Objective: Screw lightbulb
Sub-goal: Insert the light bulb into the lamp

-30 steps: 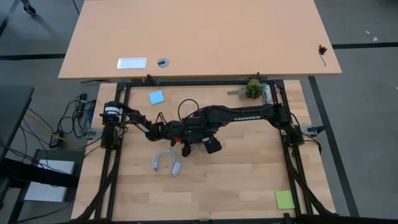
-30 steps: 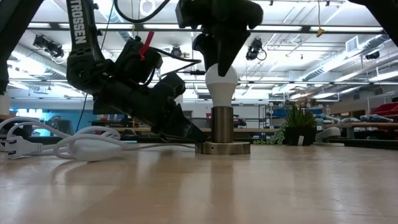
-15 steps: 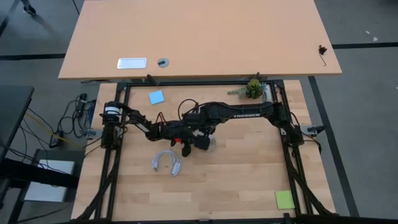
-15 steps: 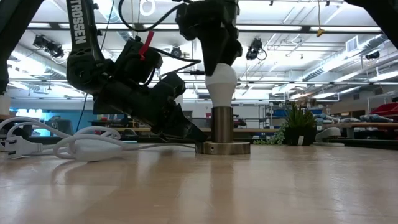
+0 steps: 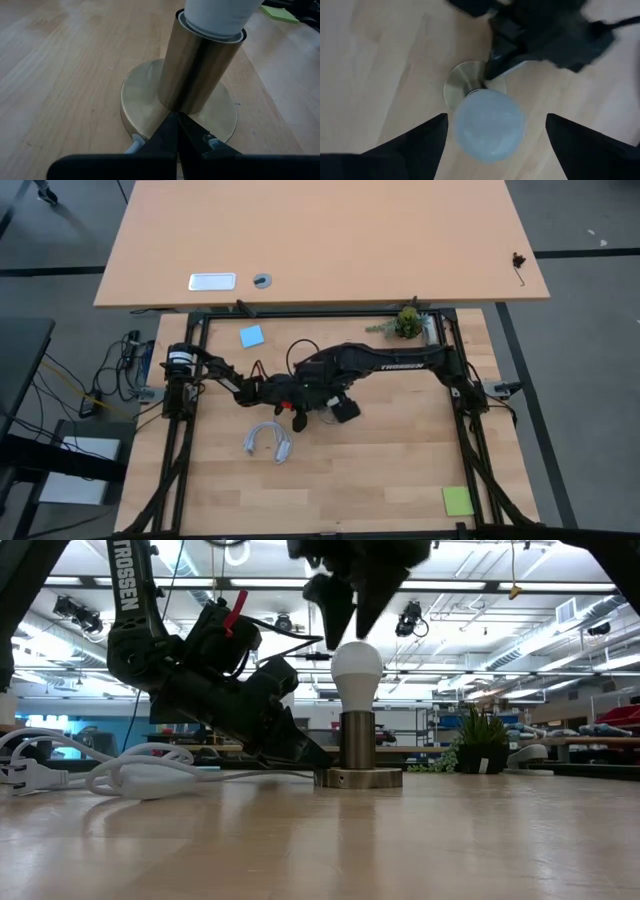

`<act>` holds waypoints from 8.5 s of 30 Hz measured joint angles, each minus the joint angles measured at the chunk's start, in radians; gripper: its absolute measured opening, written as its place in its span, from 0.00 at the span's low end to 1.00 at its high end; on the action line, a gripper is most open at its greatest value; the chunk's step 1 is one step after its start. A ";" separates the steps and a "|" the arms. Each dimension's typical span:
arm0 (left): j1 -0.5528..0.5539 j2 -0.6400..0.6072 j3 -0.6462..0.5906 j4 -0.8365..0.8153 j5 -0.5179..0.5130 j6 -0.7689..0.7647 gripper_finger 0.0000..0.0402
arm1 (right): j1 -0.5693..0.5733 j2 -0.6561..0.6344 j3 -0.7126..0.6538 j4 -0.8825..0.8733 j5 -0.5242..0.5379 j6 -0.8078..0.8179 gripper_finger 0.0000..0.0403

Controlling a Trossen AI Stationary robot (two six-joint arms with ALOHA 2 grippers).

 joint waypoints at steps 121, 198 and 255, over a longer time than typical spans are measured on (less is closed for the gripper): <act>0.000 0.000 0.000 0.000 0.001 -0.001 0.02 | 0.027 -0.001 -0.008 -0.004 0.004 -0.005 0.81; 0.000 0.000 0.000 -0.002 -0.026 0.000 0.02 | 0.042 0.000 -0.024 0.032 0.049 0.169 0.85; 0.000 0.000 0.000 -0.012 -0.003 0.023 0.00 | 0.024 0.001 -0.024 0.035 -0.005 0.384 0.87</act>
